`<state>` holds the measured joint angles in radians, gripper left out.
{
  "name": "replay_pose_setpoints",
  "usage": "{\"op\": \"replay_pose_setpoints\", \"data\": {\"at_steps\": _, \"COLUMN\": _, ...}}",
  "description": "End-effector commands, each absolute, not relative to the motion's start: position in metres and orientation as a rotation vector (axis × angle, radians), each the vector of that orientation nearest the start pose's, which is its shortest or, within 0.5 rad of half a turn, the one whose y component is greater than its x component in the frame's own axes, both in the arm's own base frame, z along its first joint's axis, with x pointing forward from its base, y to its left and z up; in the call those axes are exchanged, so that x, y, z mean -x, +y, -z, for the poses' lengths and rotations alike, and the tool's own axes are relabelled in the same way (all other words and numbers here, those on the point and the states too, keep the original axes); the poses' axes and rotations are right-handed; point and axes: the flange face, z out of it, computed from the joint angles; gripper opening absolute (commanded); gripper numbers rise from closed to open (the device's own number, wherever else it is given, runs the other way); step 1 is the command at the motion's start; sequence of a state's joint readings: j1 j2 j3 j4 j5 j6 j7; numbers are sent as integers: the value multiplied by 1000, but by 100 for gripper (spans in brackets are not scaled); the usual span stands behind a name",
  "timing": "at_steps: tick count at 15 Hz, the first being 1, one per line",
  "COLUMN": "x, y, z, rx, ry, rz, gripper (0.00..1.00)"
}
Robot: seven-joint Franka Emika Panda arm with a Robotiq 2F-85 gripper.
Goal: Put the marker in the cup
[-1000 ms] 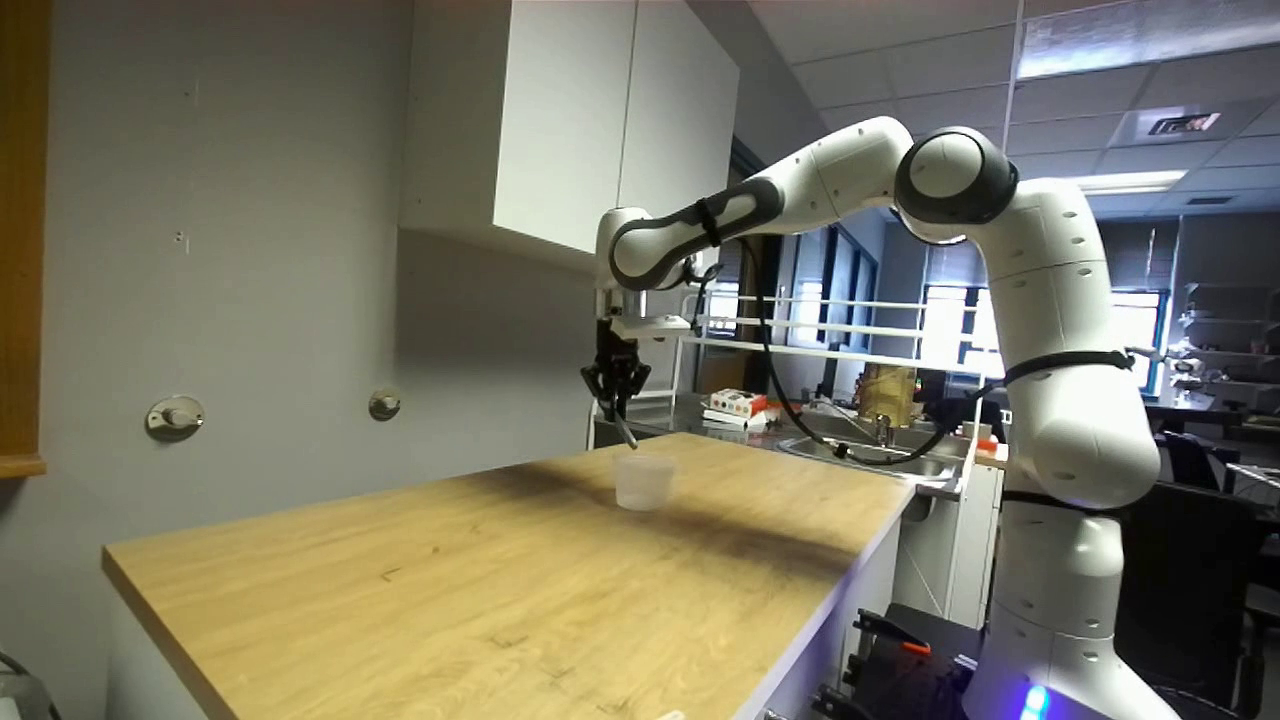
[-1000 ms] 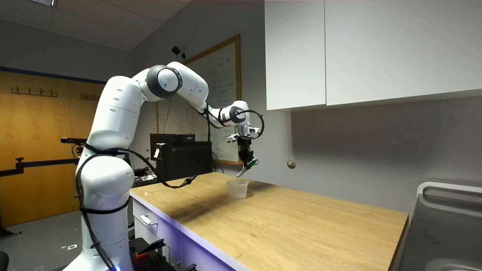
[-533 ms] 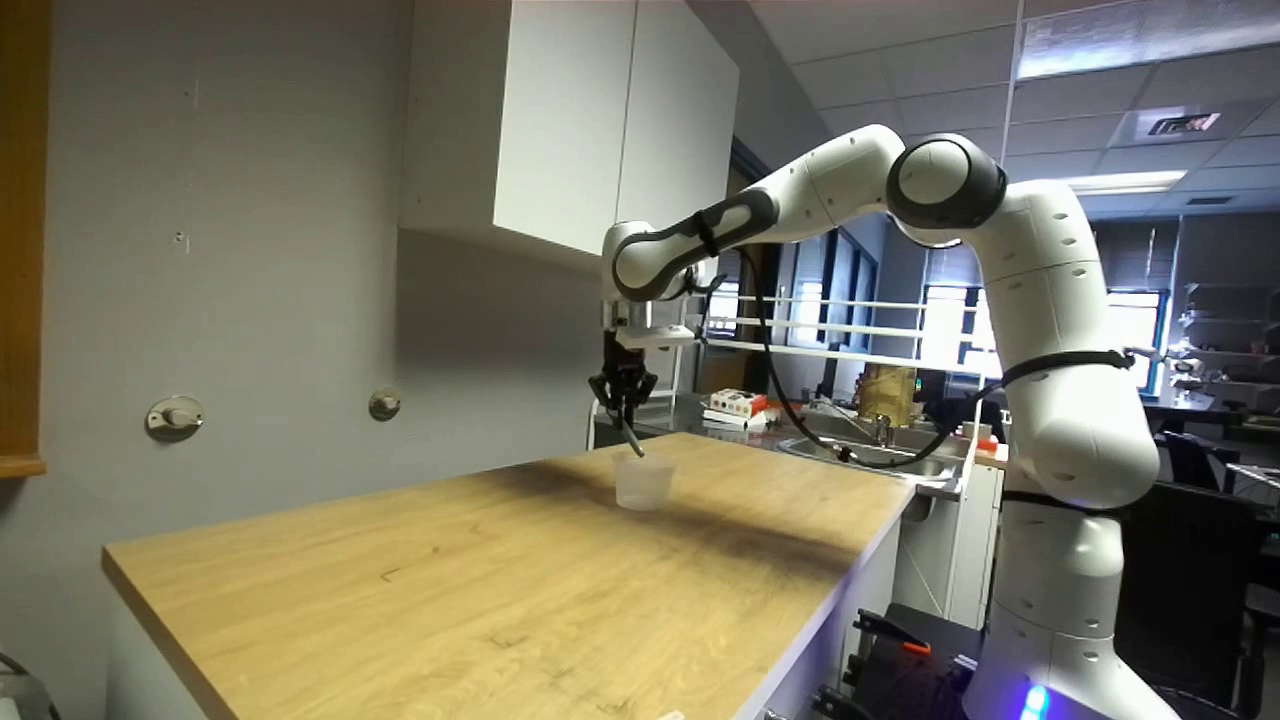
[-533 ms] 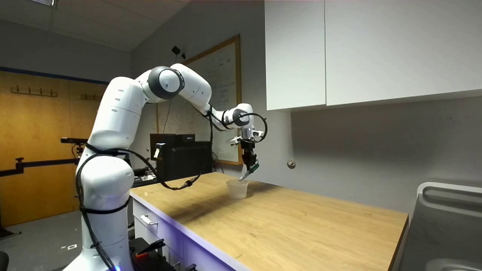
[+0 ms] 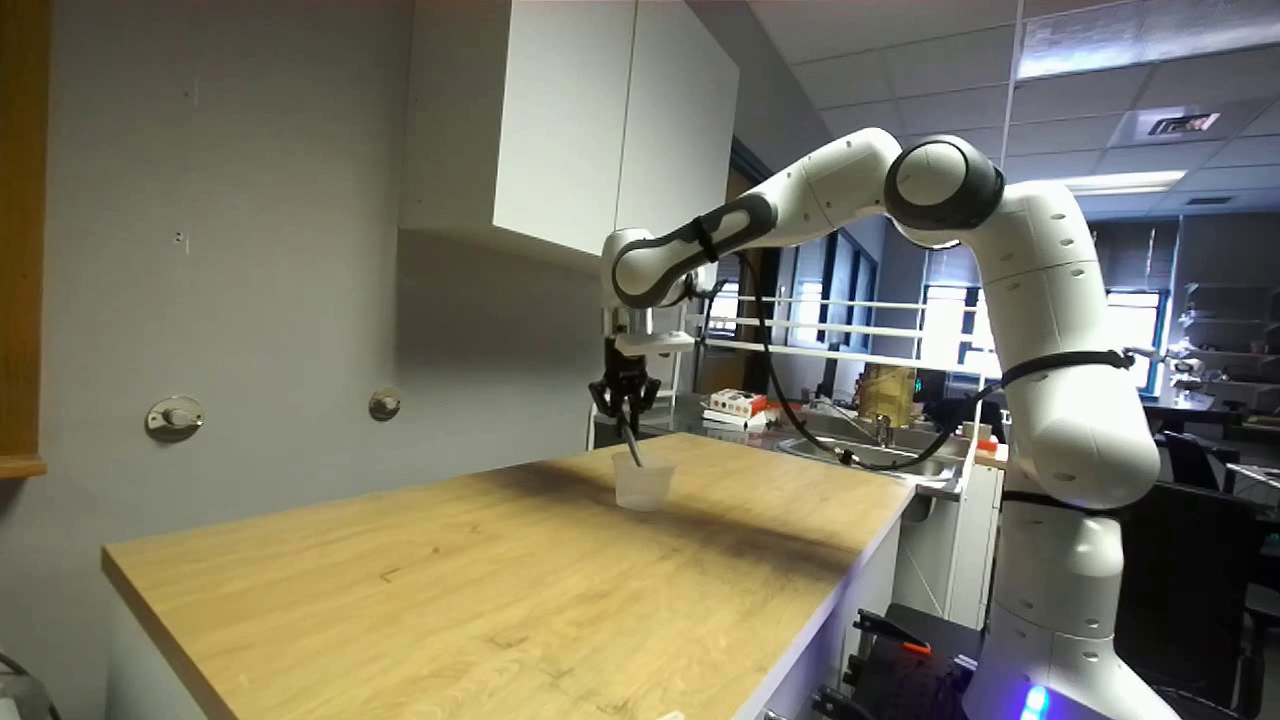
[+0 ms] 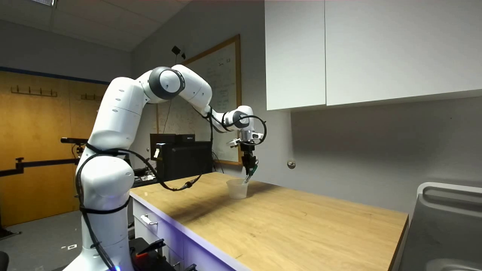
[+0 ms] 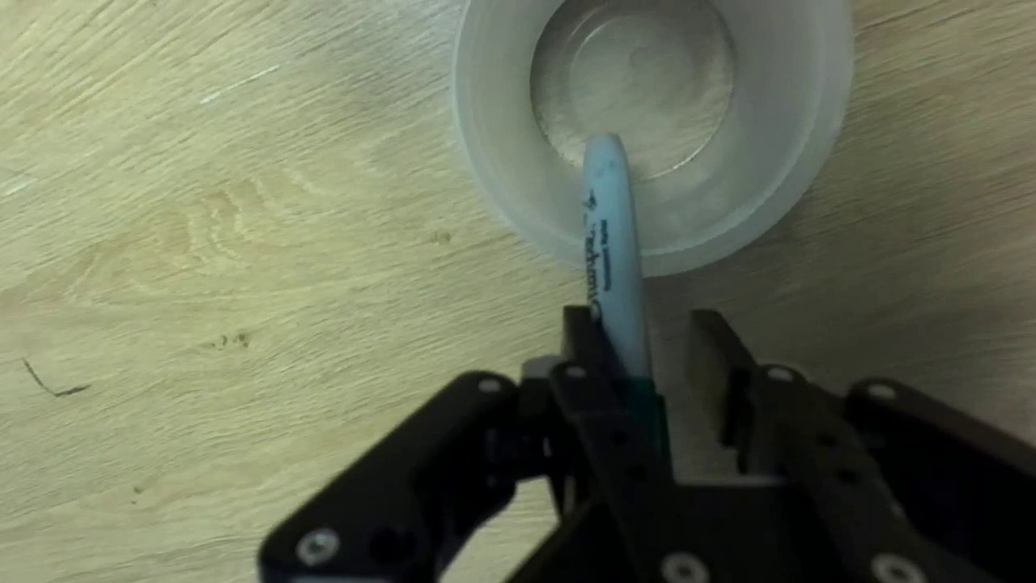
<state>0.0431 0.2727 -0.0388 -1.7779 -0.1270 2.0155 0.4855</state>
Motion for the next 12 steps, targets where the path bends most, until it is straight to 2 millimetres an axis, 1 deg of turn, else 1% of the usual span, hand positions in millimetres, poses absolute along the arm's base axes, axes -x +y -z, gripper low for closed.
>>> {"op": "replay_pose_setpoints", "data": {"at_steps": 1, "x": -622, "y": 1, "z": -404, "rx": 3188, "ry": 743, "rz": 10, "gripper": 62}}
{"op": "replay_pose_setpoints", "data": {"at_steps": 6, "x": -618, "y": 11, "z": -404, "rx": 3200, "ry": 740, "rz": 2, "gripper": 97}}
{"op": "replay_pose_setpoints", "data": {"at_steps": 7, "x": -617, "y": 14, "z": -405, "rx": 3208, "ry": 726, "rz": -7, "gripper": 100}}
{"op": "replay_pose_setpoints", "data": {"at_steps": 12, "x": -614, "y": 22, "z": -408, "rx": 3226, "ry": 714, "rz": -61, "gripper": 100}}
